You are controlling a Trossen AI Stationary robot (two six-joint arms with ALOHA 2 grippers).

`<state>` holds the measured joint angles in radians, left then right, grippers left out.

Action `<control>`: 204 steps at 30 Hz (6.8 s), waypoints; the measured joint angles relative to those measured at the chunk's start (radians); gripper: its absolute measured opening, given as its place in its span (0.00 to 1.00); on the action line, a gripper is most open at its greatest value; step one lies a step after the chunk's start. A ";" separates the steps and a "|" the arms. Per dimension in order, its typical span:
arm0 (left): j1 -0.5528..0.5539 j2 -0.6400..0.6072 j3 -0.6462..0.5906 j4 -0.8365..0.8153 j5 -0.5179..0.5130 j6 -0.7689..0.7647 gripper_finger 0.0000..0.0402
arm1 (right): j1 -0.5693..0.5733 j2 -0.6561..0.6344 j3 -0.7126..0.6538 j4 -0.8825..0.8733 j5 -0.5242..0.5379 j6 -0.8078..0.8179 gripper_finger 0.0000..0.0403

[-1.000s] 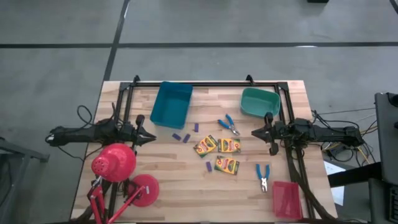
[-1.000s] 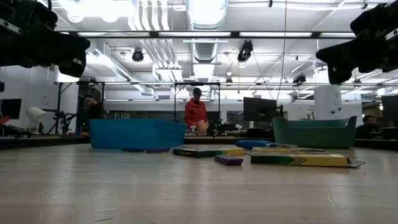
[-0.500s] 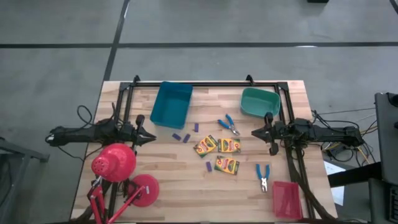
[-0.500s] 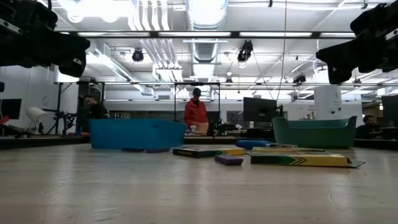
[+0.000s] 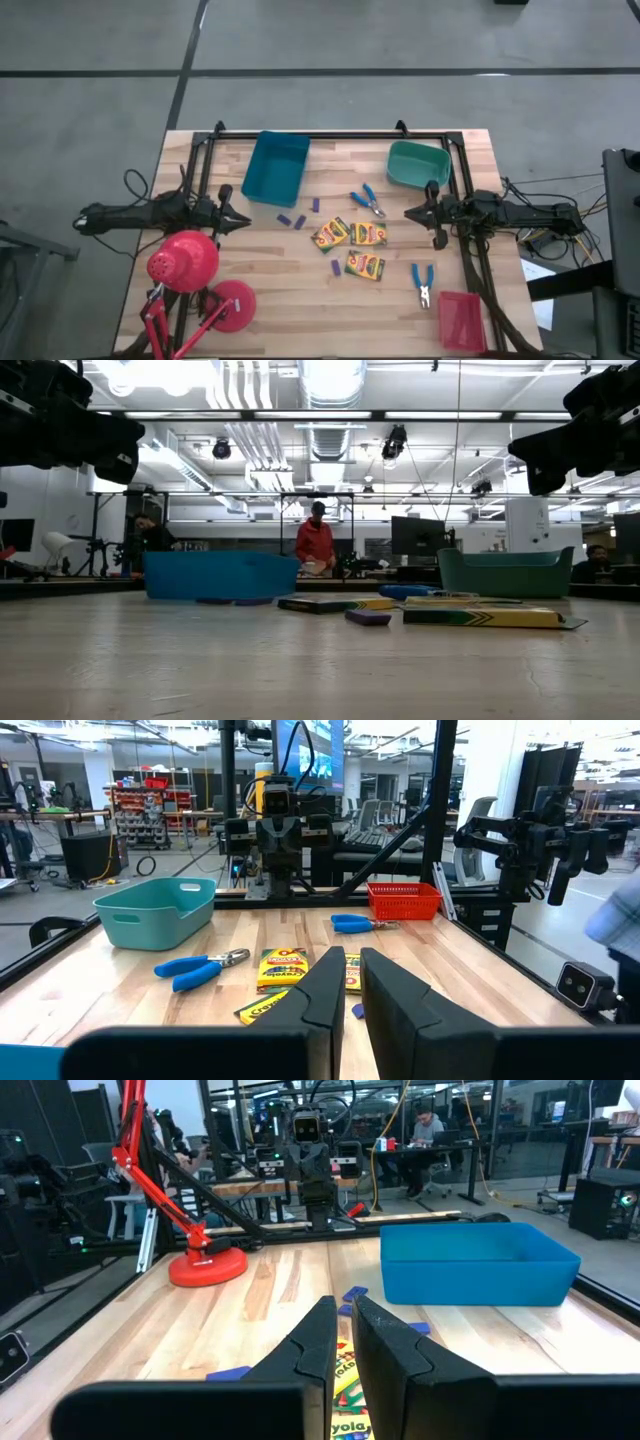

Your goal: Pick & Place School Supplies

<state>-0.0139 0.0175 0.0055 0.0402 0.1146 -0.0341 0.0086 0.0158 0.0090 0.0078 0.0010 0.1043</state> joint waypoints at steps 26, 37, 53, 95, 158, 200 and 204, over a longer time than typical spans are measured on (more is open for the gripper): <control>0.001 0.000 0.000 0.000 0.000 0.000 0.10 | 0.000 0.000 0.000 0.000 0.000 0.000 0.09; 0.001 0.000 0.000 0.000 0.000 0.000 0.10 | 0.000 0.000 0.000 0.000 0.000 0.000 0.09; 0.000 0.000 0.000 0.000 0.000 0.000 0.10 | 0.000 0.000 0.000 0.000 0.000 0.000 0.09; 0.001 0.000 0.000 0.000 0.000 0.000 0.10 | 0.000 0.000 0.000 0.000 0.000 0.000 0.09; 0.000 0.000 0.000 0.000 0.000 0.000 0.10 | 0.000 0.169 0.000 0.055 0.227 -0.022 0.09; 0.000 0.000 0.000 0.000 0.000 0.000 0.10 | -0.020 1.081 0.780 -0.331 0.654 0.296 0.02; 0.000 0.000 0.000 0.000 0.000 0.000 0.10 | -0.058 1.247 0.965 -0.569 0.634 0.477 0.02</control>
<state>-0.0139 0.0174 0.0055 0.0399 0.1146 -0.0341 -0.0498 1.2626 0.9743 -0.5616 0.6350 0.5816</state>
